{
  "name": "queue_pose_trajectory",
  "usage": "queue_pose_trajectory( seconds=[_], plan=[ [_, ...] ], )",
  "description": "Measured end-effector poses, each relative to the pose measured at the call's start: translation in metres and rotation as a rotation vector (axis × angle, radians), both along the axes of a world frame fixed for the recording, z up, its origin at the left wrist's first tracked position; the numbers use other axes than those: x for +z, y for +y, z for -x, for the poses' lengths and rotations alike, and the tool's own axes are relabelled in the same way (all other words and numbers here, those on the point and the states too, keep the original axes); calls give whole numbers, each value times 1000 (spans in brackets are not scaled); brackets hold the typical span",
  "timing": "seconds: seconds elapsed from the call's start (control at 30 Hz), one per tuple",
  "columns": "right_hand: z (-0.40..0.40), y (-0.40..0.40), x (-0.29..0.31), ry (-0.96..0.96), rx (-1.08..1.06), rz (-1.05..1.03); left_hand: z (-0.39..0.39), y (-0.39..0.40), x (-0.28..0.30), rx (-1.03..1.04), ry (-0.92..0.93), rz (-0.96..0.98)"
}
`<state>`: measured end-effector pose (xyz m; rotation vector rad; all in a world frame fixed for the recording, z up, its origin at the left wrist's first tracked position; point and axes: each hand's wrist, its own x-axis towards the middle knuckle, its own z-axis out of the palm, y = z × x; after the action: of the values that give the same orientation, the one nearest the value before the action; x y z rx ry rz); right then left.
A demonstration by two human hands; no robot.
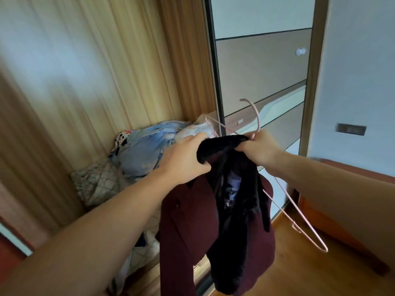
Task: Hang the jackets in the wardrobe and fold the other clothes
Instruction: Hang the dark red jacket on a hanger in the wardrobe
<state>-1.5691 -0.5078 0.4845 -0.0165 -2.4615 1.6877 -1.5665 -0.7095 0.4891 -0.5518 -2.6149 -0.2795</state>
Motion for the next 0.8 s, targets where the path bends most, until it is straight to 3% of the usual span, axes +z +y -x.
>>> queue_pose_trajectory(
  seconds=[0.13,0.33,0.43,0.53,0.63,0.7,0.8],
  plan=[
    [-3,-1,28,35,-65,63,-21,14,-38,94,300,59],
    [-12,28,31,24,-81,20,-25,39,-64,236,355,122],
    [-20,50,26,36,-67,-77,-19,40,-60,197,241,93],
    [-28,74,24,69,-82,-119,-14,43,-53,52,65,-163],
    [-34,103,19,85,-72,-175,-6,49,-42,-101,-293,-410],
    [-37,123,10,70,-82,-193,-6,58,-39,-127,-472,-507],
    [-45,143,-10,8,-101,-250,-9,76,-32,-118,-745,-812]
  ],
)
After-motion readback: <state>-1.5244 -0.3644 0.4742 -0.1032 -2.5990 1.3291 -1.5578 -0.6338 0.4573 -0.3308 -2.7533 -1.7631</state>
